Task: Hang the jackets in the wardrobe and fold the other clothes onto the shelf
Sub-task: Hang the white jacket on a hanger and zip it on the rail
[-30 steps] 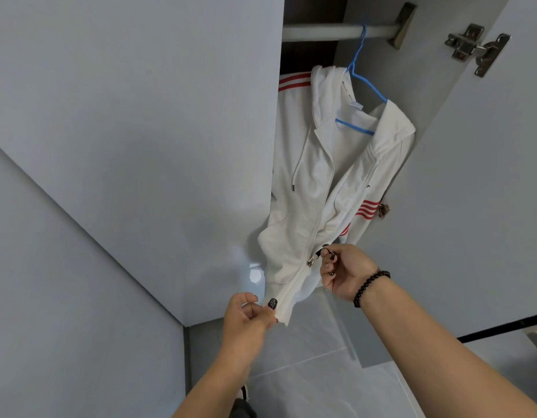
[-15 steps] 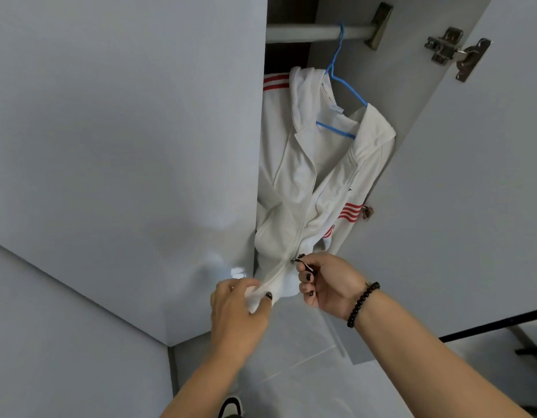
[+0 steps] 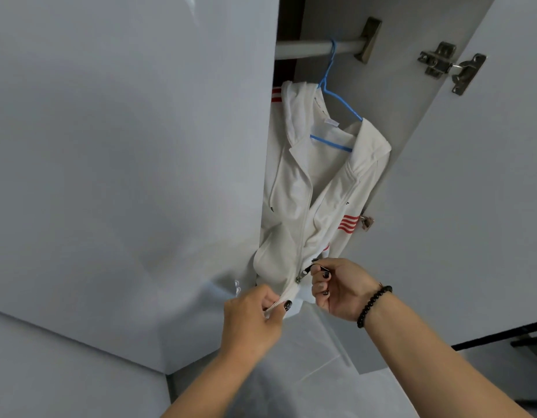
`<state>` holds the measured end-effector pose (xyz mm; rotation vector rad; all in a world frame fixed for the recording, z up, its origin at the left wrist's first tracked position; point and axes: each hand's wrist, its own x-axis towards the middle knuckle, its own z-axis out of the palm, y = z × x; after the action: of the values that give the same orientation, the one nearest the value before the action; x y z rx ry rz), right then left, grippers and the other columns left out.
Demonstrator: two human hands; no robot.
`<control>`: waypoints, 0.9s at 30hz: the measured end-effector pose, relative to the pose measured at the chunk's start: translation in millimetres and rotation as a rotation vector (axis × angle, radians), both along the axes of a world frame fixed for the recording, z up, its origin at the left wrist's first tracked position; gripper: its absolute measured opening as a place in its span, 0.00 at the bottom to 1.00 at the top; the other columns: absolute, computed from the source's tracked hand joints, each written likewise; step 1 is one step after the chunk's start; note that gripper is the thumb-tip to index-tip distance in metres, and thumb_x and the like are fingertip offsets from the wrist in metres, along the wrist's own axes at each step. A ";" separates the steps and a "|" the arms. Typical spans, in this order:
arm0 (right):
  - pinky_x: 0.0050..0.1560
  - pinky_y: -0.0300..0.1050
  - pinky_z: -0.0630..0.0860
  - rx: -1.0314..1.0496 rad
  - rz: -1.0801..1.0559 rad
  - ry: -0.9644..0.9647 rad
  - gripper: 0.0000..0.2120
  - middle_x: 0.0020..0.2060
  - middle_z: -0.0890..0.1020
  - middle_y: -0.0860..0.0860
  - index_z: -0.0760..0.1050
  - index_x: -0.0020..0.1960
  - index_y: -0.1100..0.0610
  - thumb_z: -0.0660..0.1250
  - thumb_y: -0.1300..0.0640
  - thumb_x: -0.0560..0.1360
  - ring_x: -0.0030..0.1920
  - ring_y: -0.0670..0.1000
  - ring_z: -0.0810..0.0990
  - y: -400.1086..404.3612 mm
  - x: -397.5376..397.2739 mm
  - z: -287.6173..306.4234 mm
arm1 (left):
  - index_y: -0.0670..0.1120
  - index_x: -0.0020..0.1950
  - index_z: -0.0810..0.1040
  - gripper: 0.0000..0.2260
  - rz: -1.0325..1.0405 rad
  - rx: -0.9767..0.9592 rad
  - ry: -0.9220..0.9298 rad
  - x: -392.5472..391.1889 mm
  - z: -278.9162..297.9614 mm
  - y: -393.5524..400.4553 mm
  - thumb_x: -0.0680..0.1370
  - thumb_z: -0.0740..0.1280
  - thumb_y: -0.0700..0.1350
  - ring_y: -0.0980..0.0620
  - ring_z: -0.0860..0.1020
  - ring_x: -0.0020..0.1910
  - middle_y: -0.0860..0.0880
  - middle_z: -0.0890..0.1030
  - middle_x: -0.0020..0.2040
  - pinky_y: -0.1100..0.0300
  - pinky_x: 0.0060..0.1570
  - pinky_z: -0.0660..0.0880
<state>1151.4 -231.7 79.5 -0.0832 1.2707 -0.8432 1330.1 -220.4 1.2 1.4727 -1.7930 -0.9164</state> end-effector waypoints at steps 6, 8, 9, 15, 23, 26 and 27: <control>0.19 0.34 0.61 -0.017 -0.072 -0.023 0.13 0.23 0.63 0.46 0.68 0.32 0.56 0.59 0.61 0.75 0.22 0.45 0.64 -19.8 -29.3 -3.3 | 0.56 0.34 0.73 0.10 -0.022 0.104 0.024 6.7 -6.6 -4.0 0.72 0.72 0.50 0.62 0.78 0.37 0.65 0.80 0.36 0.67 0.37 0.73; 0.20 0.33 0.61 -0.053 -0.143 -0.004 0.13 0.23 0.64 0.46 0.68 0.32 0.56 0.59 0.61 0.75 0.21 0.45 0.64 -32.0 -47.5 1.2 | 0.55 0.36 0.75 0.08 -0.028 0.119 0.055 8.5 -6.3 -6.2 0.72 0.72 0.50 0.61 0.78 0.36 0.64 0.80 0.36 0.69 0.34 0.71; 0.20 0.33 0.60 -0.024 -0.049 0.001 0.13 0.22 0.63 0.46 0.67 0.32 0.56 0.59 0.61 0.75 0.21 0.45 0.64 -61.4 -68.3 7.9 | 0.55 0.37 0.75 0.07 0.100 0.112 0.069 -6.8 -6.0 -12.2 0.72 0.73 0.50 0.60 0.78 0.36 0.63 0.80 0.35 0.69 0.34 0.71; 0.20 0.33 0.62 -0.077 0.140 0.103 0.13 0.23 0.64 0.47 0.67 0.33 0.55 0.59 0.59 0.76 0.22 0.45 0.63 -90.9 -91.5 14.9 | 0.53 0.35 0.76 0.08 0.276 0.272 0.017 9.1 -24.9 -1.8 0.71 0.73 0.49 0.59 0.77 0.34 0.58 0.81 0.35 0.59 0.39 0.76; 0.23 0.34 0.62 -0.108 0.488 0.228 0.16 0.23 0.65 0.48 0.70 0.30 0.55 0.60 0.58 0.76 0.21 0.46 0.65 -73.4 -76.5 18.1 | 0.57 0.52 0.73 0.14 0.239 0.037 0.060 -81.7 -1.3 -23.8 0.72 0.73 0.45 0.64 0.75 0.50 0.60 0.76 0.51 0.71 0.49 0.71; 0.21 0.34 0.63 -0.086 0.545 0.207 0.17 0.22 0.66 0.48 0.69 0.29 0.54 0.59 0.59 0.76 0.20 0.45 0.67 -56.6 -72.8 7.0 | 0.54 0.53 0.74 0.12 0.210 -0.021 0.078 -119.8 16.5 -41.9 0.73 0.71 0.43 0.62 0.75 0.51 0.60 0.76 0.49 0.65 0.52 0.72; 0.21 0.34 0.63 -0.086 0.530 0.193 0.17 0.22 0.66 0.48 0.69 0.29 0.54 0.59 0.59 0.76 0.20 0.45 0.67 -55.2 -74.4 4.2 | 0.54 0.50 0.74 0.10 0.206 -0.021 0.077 -128.5 19.7 -46.2 0.73 0.69 0.41 0.61 0.76 0.48 0.60 0.77 0.46 0.63 0.50 0.74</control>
<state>1077.0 -287.0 83.7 -0.5570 1.3065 -0.4354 1201.6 -266.6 21.0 1.5545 -1.5574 -0.8359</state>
